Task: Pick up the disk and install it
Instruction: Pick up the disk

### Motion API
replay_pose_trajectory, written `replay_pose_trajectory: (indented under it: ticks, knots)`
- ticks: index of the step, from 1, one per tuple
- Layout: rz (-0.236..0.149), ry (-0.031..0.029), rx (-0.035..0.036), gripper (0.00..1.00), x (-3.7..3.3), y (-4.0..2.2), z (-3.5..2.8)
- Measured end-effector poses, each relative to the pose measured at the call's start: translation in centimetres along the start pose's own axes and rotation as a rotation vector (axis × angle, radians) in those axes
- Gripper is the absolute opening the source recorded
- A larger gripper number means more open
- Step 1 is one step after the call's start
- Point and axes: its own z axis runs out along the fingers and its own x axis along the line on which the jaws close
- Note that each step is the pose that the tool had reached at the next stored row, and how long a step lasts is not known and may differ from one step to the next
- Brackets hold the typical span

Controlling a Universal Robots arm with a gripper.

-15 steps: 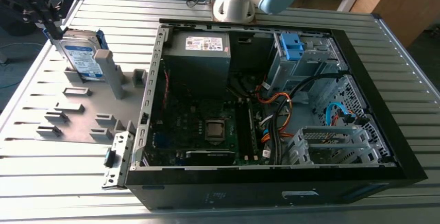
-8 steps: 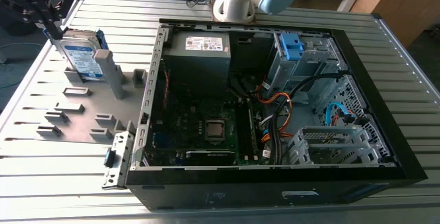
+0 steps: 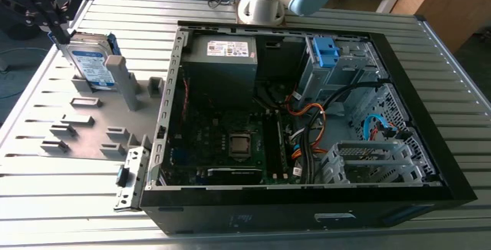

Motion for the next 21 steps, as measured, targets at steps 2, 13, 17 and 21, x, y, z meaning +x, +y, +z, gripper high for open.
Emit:
replay_pose_trajectory:
  ticks: [2,13,17,21]
  knots:
    - [-0.004,0.0000,-0.0001,0.11,0.00,0.00,0.00]
    - [-0.024,0.0006,-0.0002,0.11,0.00,0.00,0.00]
    - [-0.031,0.0008,-0.0001,0.11,0.00,0.00,0.00]
    - [-0.039,0.0010,0.0000,0.11,0.00,0.00,0.00]
